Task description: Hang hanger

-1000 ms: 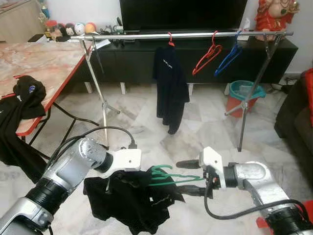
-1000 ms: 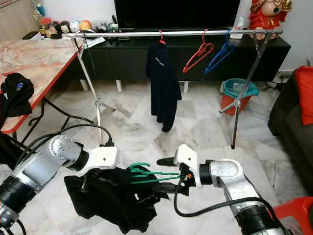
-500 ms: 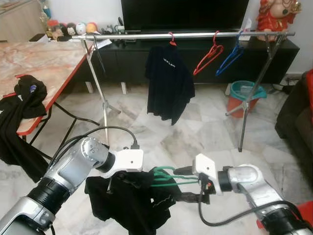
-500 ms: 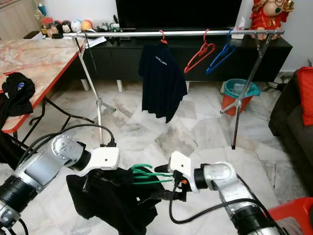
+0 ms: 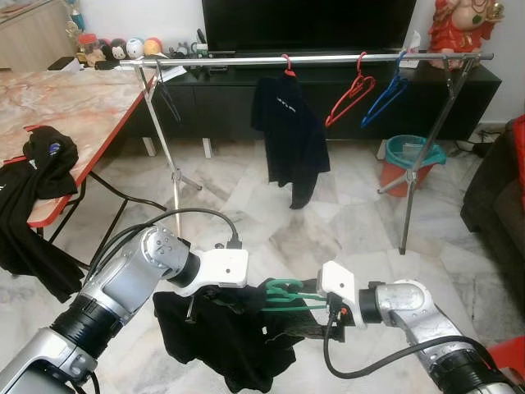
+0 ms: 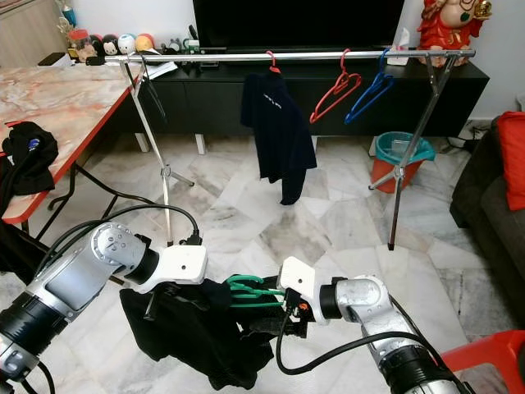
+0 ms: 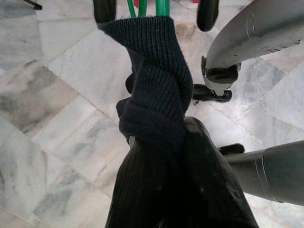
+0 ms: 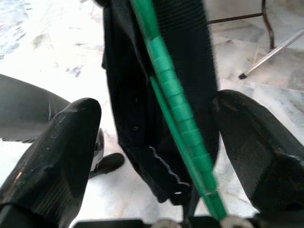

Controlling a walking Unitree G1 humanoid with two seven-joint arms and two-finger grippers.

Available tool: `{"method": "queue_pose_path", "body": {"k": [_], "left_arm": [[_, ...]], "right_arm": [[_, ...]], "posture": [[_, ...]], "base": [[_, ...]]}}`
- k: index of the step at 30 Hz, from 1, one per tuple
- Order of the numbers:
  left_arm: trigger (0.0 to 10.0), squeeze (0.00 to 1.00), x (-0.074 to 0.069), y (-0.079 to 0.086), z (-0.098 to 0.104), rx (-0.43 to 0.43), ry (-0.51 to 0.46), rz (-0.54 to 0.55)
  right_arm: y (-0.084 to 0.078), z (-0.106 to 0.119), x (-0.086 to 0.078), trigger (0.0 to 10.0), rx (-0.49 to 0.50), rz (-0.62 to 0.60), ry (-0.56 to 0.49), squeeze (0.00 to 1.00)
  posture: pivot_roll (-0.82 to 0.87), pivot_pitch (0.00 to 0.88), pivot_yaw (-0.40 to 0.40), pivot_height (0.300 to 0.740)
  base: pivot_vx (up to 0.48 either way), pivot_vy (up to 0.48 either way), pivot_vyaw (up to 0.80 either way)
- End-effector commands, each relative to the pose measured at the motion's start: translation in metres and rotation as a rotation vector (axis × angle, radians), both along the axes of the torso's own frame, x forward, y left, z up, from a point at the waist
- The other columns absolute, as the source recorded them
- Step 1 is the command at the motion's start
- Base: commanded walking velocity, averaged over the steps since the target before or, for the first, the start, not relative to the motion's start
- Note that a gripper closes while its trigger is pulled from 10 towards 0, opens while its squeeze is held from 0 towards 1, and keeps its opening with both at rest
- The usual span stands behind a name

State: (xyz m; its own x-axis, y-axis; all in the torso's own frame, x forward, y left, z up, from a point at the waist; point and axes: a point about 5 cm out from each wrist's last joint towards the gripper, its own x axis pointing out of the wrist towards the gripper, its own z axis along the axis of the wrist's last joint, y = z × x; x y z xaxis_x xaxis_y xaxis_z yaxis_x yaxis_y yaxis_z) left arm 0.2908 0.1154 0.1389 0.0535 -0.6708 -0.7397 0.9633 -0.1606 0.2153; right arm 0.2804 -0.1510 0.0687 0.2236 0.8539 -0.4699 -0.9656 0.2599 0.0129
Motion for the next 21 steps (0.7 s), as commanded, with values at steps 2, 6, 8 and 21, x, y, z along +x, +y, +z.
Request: {"method": "queue_pose_path", "body": {"k": [2, 6, 8, 21], "left_arm": [[10.0, 0.0, 0.002, -0.003, 0.01, -0.001, -0.041, -0.022], [10.0, 0.0, 0.002, -0.002, 0.009, 0.003, -0.042, -0.02], [10.0, 0.0, 0.002, -0.002, 0.009, 0.005, -0.041, -0.019], [10.0, 0.0, 0.003, 0.0, 0.009, 0.014, -0.046, -0.011]], "right_arm": [[-0.003, 0.013, 0.009, 10.0, 0.052, -0.041, -0.058, 0.0], [-0.006, 0.024, 0.014, 10.0, 0.113, -0.071, -0.091, 0.0], [-0.007, 0.025, 0.013, 10.0, 0.117, -0.058, -0.092, 0.0], [-0.014, 0.019, -0.002, 10.0, 0.121, 0.04, -0.059, 0.0]], "posture": [[0.04, 0.0, 0.029, 0.74], [0.04, 0.0, 0.028, 0.74], [0.04, 0.0, 0.027, 0.74], [0.04, 0.0, 0.025, 0.74]], "base": [[0.0, 0.0, 0.0], [0.0, 0.0, 0.0], [0.0, 0.0, 0.0], [0.0, 0.0, 0.0]]}}
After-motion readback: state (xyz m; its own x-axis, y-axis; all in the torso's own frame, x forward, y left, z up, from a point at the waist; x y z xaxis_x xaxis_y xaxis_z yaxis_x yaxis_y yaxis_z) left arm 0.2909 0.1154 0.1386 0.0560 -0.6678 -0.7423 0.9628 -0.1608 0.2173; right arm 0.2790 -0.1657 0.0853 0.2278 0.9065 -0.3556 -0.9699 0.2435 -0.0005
